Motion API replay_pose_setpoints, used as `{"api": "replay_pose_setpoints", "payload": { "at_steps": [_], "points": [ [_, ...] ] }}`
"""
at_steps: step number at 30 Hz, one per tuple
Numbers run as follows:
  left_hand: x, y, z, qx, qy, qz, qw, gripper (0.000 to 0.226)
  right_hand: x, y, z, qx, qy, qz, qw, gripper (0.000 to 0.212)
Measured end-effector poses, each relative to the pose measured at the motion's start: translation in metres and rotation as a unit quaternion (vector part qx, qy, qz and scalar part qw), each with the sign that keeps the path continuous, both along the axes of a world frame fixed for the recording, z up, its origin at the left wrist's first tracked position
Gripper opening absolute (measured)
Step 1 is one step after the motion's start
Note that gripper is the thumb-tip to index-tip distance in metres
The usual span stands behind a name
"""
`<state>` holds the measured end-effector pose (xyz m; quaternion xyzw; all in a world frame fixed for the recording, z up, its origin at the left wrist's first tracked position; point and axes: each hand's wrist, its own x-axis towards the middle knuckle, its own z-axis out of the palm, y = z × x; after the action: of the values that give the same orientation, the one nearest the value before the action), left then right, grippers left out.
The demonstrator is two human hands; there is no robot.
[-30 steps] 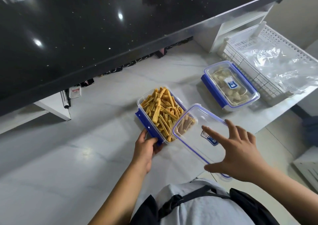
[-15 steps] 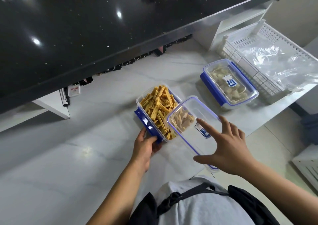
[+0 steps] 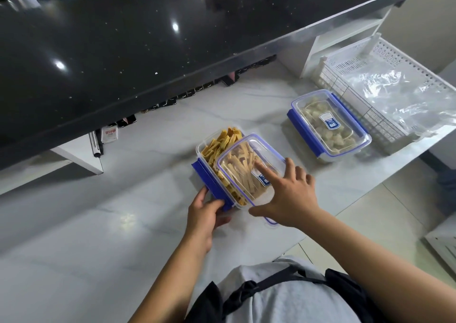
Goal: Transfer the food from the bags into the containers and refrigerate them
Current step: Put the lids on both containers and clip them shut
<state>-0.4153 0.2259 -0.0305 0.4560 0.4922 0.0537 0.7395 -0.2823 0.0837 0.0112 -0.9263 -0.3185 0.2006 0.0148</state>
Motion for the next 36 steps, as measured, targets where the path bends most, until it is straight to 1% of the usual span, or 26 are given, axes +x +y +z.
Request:
{"api": "replay_pose_setpoints", "payload": {
  "at_steps": [3,7,9,11,13,16,20,23,29,36],
  "points": [
    [-0.001,0.01,0.002,0.001,-0.022,0.009,1.0,0.051,-0.003,-0.009,0.001,-0.001,0.001,0.002,1.0,0.115],
    [0.003,0.023,0.007,-0.005,-0.05,0.021,0.999,0.061,0.001,-0.01,0.009,0.049,0.02,-0.005,0.999,0.112],
    [0.006,0.022,0.009,-0.008,-0.049,0.027,0.998,0.064,0.004,-0.004,0.012,0.084,0.013,-0.01,0.996,0.112],
    [0.008,0.019,0.01,-0.017,-0.05,0.041,0.998,0.065,0.003,0.006,0.011,0.091,0.0,-0.012,0.996,0.113],
    [0.008,0.017,0.01,-0.023,-0.052,0.049,0.997,0.065,0.0,0.019,0.004,0.075,-0.002,-0.016,0.997,0.114],
    [0.007,0.017,0.011,-0.032,-0.064,0.041,0.997,0.064,-0.003,0.034,-0.01,0.069,0.027,-0.036,0.997,0.109],
    [0.005,0.017,0.012,-0.036,-0.065,0.032,0.997,0.062,0.01,0.052,-0.009,0.052,0.05,-0.043,0.996,0.107],
    [0.004,0.017,0.012,-0.038,-0.07,0.033,0.996,0.061,0.015,0.061,-0.007,0.033,0.043,-0.038,0.998,0.109],
    [0.004,0.015,0.012,-0.037,-0.075,0.034,0.996,0.061,-0.002,0.064,-0.017,0.024,-0.012,-0.016,1.0,0.112],
    [0.009,0.017,0.014,-0.025,-0.067,0.029,0.997,0.06,0.008,0.069,-0.013,-0.023,-0.011,0.014,1.0,0.115]
  ]
}}
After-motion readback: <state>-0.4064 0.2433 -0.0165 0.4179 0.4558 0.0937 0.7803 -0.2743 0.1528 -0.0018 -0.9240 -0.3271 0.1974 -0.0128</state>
